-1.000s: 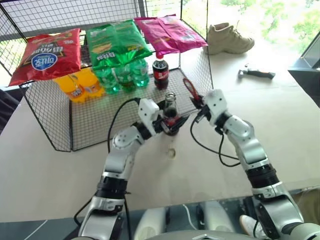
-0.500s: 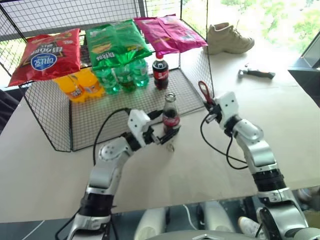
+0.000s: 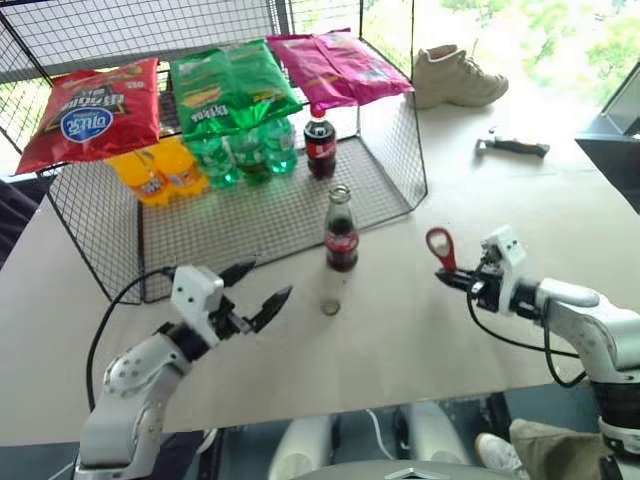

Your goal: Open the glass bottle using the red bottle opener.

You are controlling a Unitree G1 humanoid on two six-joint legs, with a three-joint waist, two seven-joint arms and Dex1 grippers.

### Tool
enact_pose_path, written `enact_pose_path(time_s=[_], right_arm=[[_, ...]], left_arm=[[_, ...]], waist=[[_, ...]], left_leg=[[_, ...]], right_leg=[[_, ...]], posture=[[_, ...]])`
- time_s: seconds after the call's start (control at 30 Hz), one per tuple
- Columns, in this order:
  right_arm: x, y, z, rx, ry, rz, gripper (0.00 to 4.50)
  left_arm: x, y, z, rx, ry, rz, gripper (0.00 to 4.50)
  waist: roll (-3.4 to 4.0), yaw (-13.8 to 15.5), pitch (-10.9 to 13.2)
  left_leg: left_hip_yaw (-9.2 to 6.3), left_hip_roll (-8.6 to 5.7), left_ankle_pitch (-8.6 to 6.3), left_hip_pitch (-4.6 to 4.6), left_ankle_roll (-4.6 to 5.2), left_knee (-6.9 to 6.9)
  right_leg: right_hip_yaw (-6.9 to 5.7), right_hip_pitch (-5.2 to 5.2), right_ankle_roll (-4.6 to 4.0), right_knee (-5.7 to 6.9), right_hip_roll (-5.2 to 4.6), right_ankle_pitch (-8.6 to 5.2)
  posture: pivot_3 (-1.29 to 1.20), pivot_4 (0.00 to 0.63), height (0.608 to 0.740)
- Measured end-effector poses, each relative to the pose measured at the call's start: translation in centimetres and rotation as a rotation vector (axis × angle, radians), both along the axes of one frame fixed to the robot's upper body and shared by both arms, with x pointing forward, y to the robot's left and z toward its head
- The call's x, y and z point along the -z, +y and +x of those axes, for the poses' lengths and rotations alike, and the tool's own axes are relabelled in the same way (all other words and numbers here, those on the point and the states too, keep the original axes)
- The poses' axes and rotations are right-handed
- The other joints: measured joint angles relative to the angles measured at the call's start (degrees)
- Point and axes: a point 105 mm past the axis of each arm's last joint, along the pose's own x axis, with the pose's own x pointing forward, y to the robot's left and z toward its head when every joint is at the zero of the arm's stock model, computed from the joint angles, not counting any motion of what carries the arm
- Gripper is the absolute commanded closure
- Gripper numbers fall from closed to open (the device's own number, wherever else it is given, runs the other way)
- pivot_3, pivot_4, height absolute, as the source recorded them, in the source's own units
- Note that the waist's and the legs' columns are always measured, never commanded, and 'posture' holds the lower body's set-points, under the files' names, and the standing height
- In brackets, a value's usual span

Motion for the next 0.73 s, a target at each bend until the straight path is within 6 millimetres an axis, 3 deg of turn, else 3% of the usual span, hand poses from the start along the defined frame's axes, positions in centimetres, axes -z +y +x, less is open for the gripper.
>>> enact_pose_path(time_s=[0.13, 0.23, 0.3, 0.43, 0.57, 0.73], right_arm=[[0.1, -0.5, -0.4, -0.025, -0.024, -0.048, 2.56], [-0.3, -0.8, -0.7, -0.061, -0.067, -0.065, 1.08], [0.0, -2.5, -0.5, -0.049, -0.114, -0.137, 0.07], [0.3, -4.7, -0.8, -0.044, -0.143, -0.164, 0.07], [-0.5, -7.1, -0.4, -0.062, -0.335, -0.241, 0.07], [-0.3, -9.0, -1.6, -0.110, -0.416, -0.253, 0.07]], left_arm=[[1.6, 0.9, -1.3, -0.050, 0.059, 0.010, 0.00], [2.2, 1.5, -2.0, -0.079, 0.082, 0.022, 0.00], [2.3, 1.8, -2.5, -0.104, 0.096, 0.027, 0.00], [2.2, 1.7, -3.0, -0.116, 0.097, 0.039, 0.00], [2.3, 2.1, -3.8, -0.128, 0.116, 0.056, 0.00], [2.4, 2.8, -4.5, -0.145, 0.133, 0.077, 0.00]], waist=[[-0.01, 0.07, 0.01], [-0.02, 0.27, 0.01], [-0.05, 0.50, 0.02], [-0.07, 0.66, 0.03], [-0.07, 0.55, 0.03], [-0.07, 0.60, 0.03]], left_leg=[[0.04, 0.00, 0.00, 0.01, 0.00, 0.02], [0.02, 0.00, 0.00, 0.01, -0.01, 0.04], [0.04, 0.00, 0.00, 0.00, 0.00, 0.05], [0.05, 0.01, 0.00, -0.01, 0.00, 0.04], [0.11, 0.05, 0.00, 0.02, 0.00, 0.04], [0.11, 0.07, 0.00, 0.04, 0.00, 0.05]], right_leg=[[-0.01, 0.01, 0.02, -0.01, 0.00, 0.00], [-0.03, 0.03, 0.02, -0.01, 0.00, 0.00], [-0.04, 0.05, 0.03, -0.06, -0.01, -0.01], [-0.02, 0.04, 0.02, -0.07, 0.00, 0.00], [0.00, 0.06, 0.03, -0.07, 0.02, -0.01], [0.00, 0.09, -0.01, -0.07, 0.02, -0.02]], posture=[[0.00, 0.150, 0.740], [0.00, 0.150, 0.740], [0.00, 0.150, 0.740], [0.00, 0.150, 0.740], [0.00, 0.150, 0.740], [0.00, 0.150, 0.740]])
